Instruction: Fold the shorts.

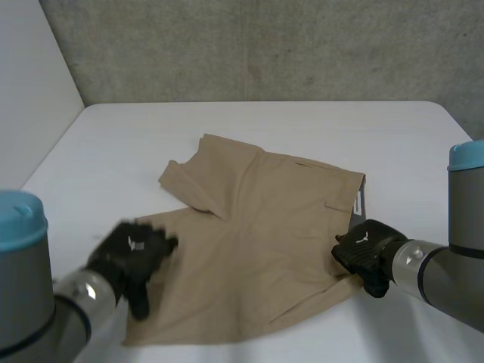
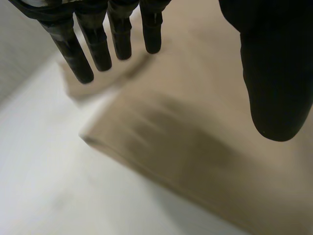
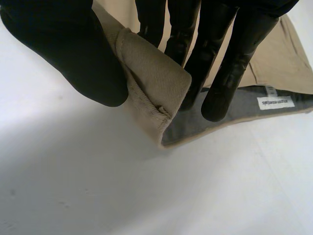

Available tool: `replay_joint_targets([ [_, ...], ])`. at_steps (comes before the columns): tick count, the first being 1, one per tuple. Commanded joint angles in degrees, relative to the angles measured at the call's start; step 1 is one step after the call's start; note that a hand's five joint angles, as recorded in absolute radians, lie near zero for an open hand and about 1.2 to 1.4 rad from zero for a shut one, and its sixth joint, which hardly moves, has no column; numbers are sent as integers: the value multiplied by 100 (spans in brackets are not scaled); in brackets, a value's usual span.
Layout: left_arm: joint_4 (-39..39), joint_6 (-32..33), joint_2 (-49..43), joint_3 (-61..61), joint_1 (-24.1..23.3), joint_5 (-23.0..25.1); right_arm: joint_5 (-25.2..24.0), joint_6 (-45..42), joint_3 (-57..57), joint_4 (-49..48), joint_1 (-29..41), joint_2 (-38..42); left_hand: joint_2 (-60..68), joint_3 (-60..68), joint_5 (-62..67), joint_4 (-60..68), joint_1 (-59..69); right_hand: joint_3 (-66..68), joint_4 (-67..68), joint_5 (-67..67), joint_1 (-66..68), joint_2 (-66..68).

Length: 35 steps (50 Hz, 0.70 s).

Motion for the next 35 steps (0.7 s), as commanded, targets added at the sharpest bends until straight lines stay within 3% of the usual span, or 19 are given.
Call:
replay_joint_targets([
  [1,1660,-102,-64,829,294,31,1,39,132,-285,12,40,-302,-330,-216,-264,-124,1199,1172,1324,2393,1234],
  [7,2224,-137,-1188,1707,452,382,1,30,255,-434,56,102,118,90,204,156,296,1199,1172,1324,2393,1234],
  [12,1681,-102,-2408,2778,531,795,1,30,264,-469,56,102,640,612,725,678,818,1199,1172,1324,2393,1234],
  [20,1179,-49,-3843,4081,777,884,1,30,326,-645,56,111,992,964,1077,1030,1170,1199,1172,1324,2393,1234],
  [22,1170,21,-3993,4248,786,884,1,30,334,-706,56,119,1428,1400,1514,1466,1606,1199,1172,1324,2393,1234],
  [27,1205,267,-4362,4565,882,858,10,30,370,-768,56,155,4518,4491,4604,4556,4697,1199,1172,1324,2393,1234],
  [35,1178,618,-4591,4627,979,805,10,30,352,-786,56,190,6304,6276,6390,6342,6482,1199,1172,1324,2393,1234],
])
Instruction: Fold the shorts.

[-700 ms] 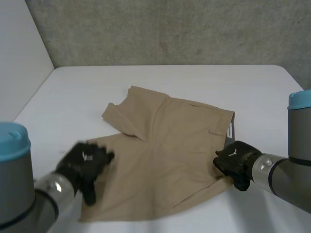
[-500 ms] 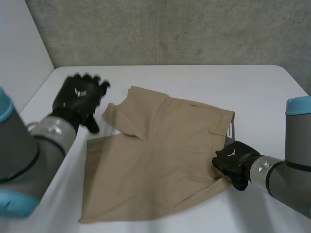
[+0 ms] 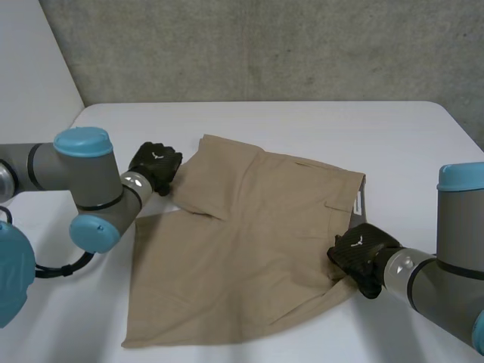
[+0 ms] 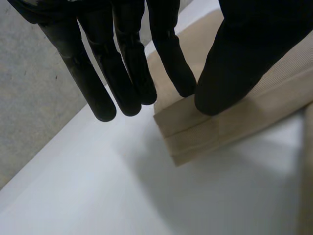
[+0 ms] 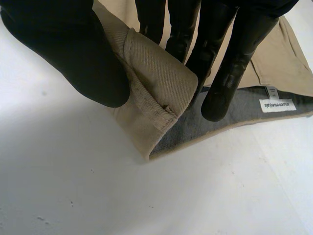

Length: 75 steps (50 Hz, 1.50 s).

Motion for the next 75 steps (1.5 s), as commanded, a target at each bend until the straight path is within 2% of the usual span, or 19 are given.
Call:
replay_joint_targets([
  [1,1,385,-130,-9,68,-77,1,0,-9,-17,0,29,2087,2131,2152,2113,2106,1199,1172,1324,2393,1234],
  [3,1,499,-103,-44,68,-130,-7,9,-27,-26,0,20,2087,2131,2152,2113,2106,1199,1172,1324,2393,1234],
  [12,54,1263,-42,-307,42,-982,1,316,-123,-70,0,-7,2087,2131,2152,2113,2106,1199,1172,1324,2393,1234],
  [14,54,1255,2,-404,41,-965,-7,448,-150,-61,0,-7,803,846,867,828,821,1199,1172,1324,2393,1234],
  [15,54,1229,124,-544,24,-913,-7,483,-158,-61,0,-7,-1620,-1577,-1555,-1595,-1601,1199,1172,1324,2393,1234],
  [17,63,1211,291,-703,-29,-816,-7,545,-159,-61,0,-15,-3705,-3661,-3640,-3679,-3686,1199,1172,1324,2393,1234],
  [19,89,1203,519,-922,-55,-702,-16,598,-159,-61,0,-15,-4417,-4374,-4353,-4392,-4399,1199,1172,1324,2393,1234],
  [22,98,1185,775,-1090,-99,-666,-16,633,-167,-78,0,-24,-4555,-4511,-4490,-4529,-4536,1199,1172,1324,2393,1234],
  [28,10,826,1767,-1871,-117,-728,-34,1010,-220,-201,-18,-15,-4320,-4276,-4255,-4294,-4301,1199,1172,1324,2393,1234],
  [33,-306,-9,2673,-2785,-134,-710,-78,1555,-334,-342,-62,20,-3883,-3840,-3818,-3857,-3864,1199,1172,1324,2393,1234],
  [38,-1025,-729,3542,-3856,-152,-675,-78,2240,-431,-632,-97,107,-3579,-3536,-3515,-3554,-3561,1199,1172,1324,2393,1234],
  [44,-1449,-1003,4053,-4693,-319,-640,-86,2865,-492,-825,-132,222,-3545,-3502,-3481,-3520,-3527,1199,1172,1324,2393,1234],
  [56,-1151,-1100,4133,-5493,-451,-666,-69,3182,-493,-1054,-141,275,-3311,-3267,-3246,-3285,-3292,1199,1172,1324,2393,1234],
  [60,-931,-1162,3966,-5520,-460,-675,-69,3182,-484,-1054,-141,275,-2271,-2227,-2206,-2245,-2252,1199,1172,1324,2393,1234],
  [61,-826,-1196,3922,-5511,-460,-675,-69,3182,-475,-1054,-141,275,-1268,-1224,-1203,-1242,-1249,1199,1172,1324,2393,1234],
  [63,-720,-1241,3913,-5494,-460,-675,-60,3182,-475,-1054,-141,275,-203,-160,-138,-178,-184,1199,1172,1324,2393,1234],
  [69,-570,-1355,3913,-5397,-608,-701,-43,3182,-475,-1063,-150,275,2084,2127,2149,2110,2103,1199,1172,1324,2393,1234],
  [75,-456,-1338,3975,-5037,-794,-719,-42,3164,-501,-1063,-150,266,2087,2131,2152,2113,2106,1199,1172,1324,2393,1234],
])
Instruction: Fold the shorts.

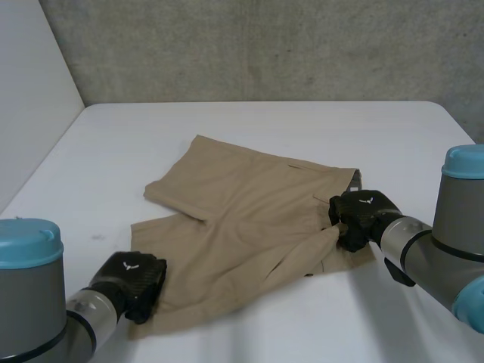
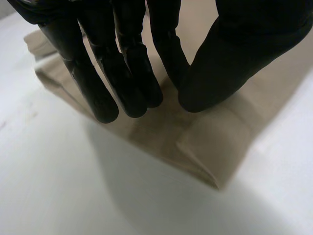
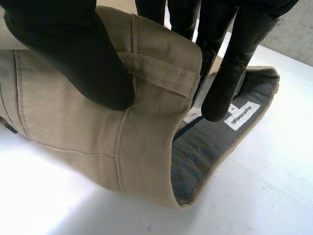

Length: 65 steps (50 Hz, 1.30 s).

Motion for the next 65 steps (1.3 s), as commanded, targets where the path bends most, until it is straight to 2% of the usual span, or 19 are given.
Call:
replay_joint_targets([
  [1,186,26,52,557,-246,-26,7,-60,-44,-5,-4,-6,1229,1275,1285,1236,1480,1199,1172,1324,2366,1234],
  [6,450,132,-140,1374,-228,-35,33,-113,-228,3,5,21,1229,1275,1285,1236,1480,1199,1172,1324,2366,1234],
  [9,529,324,-683,2084,-220,-44,33,-174,-360,12,5,38,1229,1275,1285,1236,1480,1199,1172,1324,2366,1234],
  [12,276,536,-967,2465,-237,-26,42,-192,-404,12,14,29,1229,1275,1285,1236,1480,1199,1172,1324,2366,1234],
  [15,-462,616,-1012,2458,-307,-17,42,-192,-395,-5,14,47,1229,1275,1285,1236,1480,1199,1172,1324,2366,1234],
  [16,-638,589,-1003,2422,-316,0,42,-192,-395,-14,23,73,233,278,288,239,483,1199,1172,1324,2366,1234],
  [17,-918,519,-968,2318,-351,26,42,-192,-395,-14,23,100,-2625,-2580,-2569,-2618,-2375,1199,1172,1324,2366,1234],
  [18,-1034,467,-933,2238,-378,18,42,-192,-404,-14,23,126,-3187,-3141,-3131,-3180,-2936,1199,1172,1324,2366,1234],
  [22,-1246,54,-476,1773,-474,18,77,-192,-457,-14,23,293,-3377,-3332,-3322,-3370,-3127,1199,1172,1324,2366,1234],
  [26,-1246,-246,-37,1368,-483,-26,121,-201,-474,-14,23,337,-3260,-3214,-3204,-3253,-3009,1199,1172,1324,2366,1234],
  [47,-1316,-632,1036,331,-325,-17,139,-201,-378,-119,5,328,-3276,-3231,-3221,-3269,-3026,1199,1172,1324,2366,1234],
  [54,-1211,-712,931,128,-360,0,148,-201,-360,-137,14,328,-3327,-3282,-3271,-3320,-3076,1199,1172,1324,2366,1234],
  [59,-904,-694,247,189,-352,-44,148,-201,-351,-137,14,320,-3193,-3148,-3137,-3186,-2943,1199,1172,1324,2366,1234],
  [61,-798,-677,-35,295,-343,-79,156,-201,-343,-137,14,320,-1720,-1674,-1664,-1713,-1469,1199,1172,1324,2366,1234],
  [64,-632,-650,-159,566,-360,-253,165,-201,-343,-137,14,302,1218,1264,1274,1225,1469,1199,1172,1324,2366,1234],
  [65,-553,-624,-159,672,-369,-324,174,-201,-343,-137,14,293,1229,1275,1285,1236,1480,1199,1172,1324,2366,1234],
])
